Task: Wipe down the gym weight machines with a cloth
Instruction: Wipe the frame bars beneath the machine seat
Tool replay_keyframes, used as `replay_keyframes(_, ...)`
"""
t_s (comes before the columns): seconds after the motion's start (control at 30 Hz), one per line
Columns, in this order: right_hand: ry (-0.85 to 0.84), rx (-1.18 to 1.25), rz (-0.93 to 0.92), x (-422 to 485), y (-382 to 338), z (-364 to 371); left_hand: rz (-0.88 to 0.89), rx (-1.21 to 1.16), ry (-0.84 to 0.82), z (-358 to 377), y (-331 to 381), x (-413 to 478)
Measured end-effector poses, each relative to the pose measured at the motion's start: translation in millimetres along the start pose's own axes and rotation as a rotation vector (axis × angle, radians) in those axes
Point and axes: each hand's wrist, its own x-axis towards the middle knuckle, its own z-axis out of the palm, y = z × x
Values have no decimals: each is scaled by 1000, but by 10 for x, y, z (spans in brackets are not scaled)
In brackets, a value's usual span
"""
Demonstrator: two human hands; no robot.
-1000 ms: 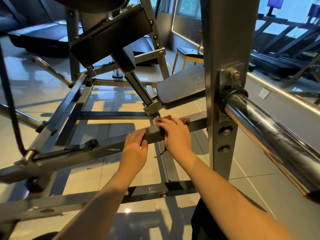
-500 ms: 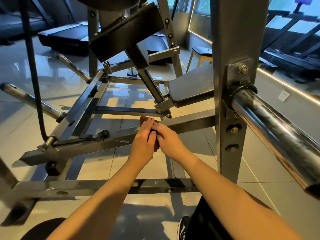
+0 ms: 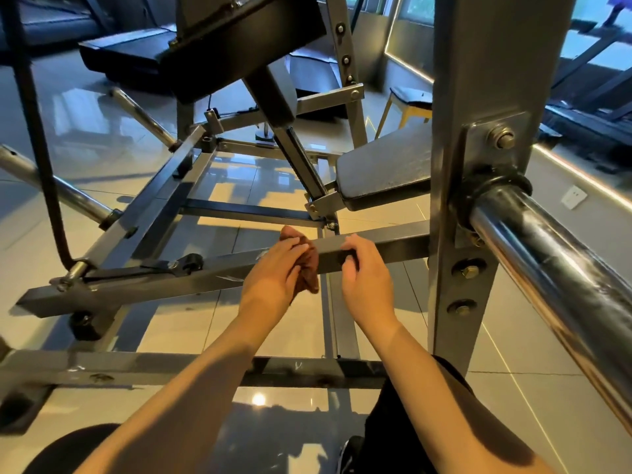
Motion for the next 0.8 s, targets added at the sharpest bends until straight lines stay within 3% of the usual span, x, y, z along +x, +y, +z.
replay_keyframes(0.2,-108,-311,-108,22,12,185,20,-198,299,135,-136,-243)
replay_keyframes(0.4,-109,-143,-9,-13,-28,71,114,-130,116,213,330,-169)
replay_keyframes(0.53,-112,-190,-25,-34,-38,81,116,3,135,142,118,-109)
replay_keyframes(0.67,-123,-240,-21,-33,-26,119,19,-69,205,88,-158,-93)
replay_keyframes(0.8,-109,-235,-3,-25,-33,121,-27,-144,220,132,21,-82)
